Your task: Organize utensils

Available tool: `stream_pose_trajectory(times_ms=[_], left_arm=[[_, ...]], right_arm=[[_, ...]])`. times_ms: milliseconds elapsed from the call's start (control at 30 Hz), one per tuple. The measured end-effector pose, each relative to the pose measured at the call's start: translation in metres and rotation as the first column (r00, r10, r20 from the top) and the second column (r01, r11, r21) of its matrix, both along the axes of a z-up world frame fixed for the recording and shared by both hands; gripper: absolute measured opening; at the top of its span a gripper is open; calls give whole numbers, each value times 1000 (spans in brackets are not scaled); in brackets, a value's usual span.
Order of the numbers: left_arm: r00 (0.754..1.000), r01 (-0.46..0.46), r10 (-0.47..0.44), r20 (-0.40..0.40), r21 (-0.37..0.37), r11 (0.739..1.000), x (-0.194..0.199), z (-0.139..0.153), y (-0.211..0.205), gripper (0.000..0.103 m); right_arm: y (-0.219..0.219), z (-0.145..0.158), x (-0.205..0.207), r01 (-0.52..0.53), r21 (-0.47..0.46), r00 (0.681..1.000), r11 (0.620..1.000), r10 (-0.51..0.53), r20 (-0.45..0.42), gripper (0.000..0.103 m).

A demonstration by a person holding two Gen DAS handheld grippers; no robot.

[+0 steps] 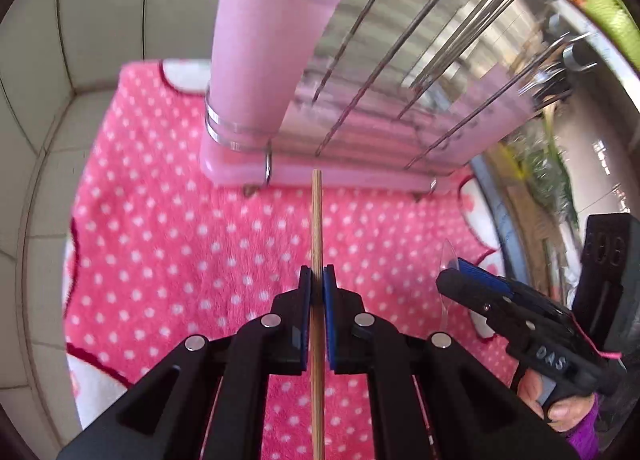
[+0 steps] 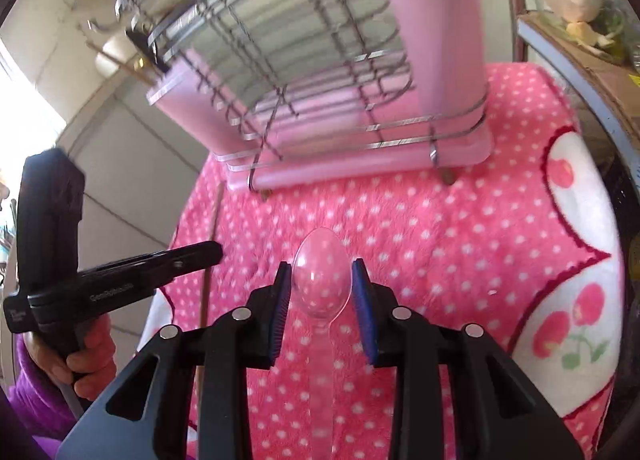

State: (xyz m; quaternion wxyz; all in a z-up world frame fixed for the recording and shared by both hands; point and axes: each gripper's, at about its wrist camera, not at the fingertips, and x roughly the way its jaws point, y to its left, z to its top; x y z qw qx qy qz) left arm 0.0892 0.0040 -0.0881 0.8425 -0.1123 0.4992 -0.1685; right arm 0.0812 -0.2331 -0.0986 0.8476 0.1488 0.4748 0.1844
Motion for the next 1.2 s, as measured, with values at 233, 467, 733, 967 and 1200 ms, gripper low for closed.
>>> stream_pose_trajectory(times_ms=[233, 467, 733, 967, 1200], left_arm=[[975, -15, 31, 222, -75, 997, -31, 53, 20, 5], [930, -16, 54, 364, -107, 994, -45, 87, 9, 5], [889, -2, 51, 456, -108, 994, -57, 118, 5, 5], [902, -14, 68, 427, -128, 992, -53, 115, 9, 5], [917, 4, 60, 393, -160, 987, -37, 100, 10, 6]], right_arm=[[-28, 33, -11, 47, 77, 992, 996, -56, 113, 31], [-29, 40, -21, 54, 99, 981, 994, -72, 181, 29], [-36, 49, -19, 60, 103, 979, 993, -79, 189, 7], [-72, 14, 4, 176, 110, 984, 978, -178, 5, 9], [-121, -35, 15, 340, 270, 923, 901, -265, -278, 34]])
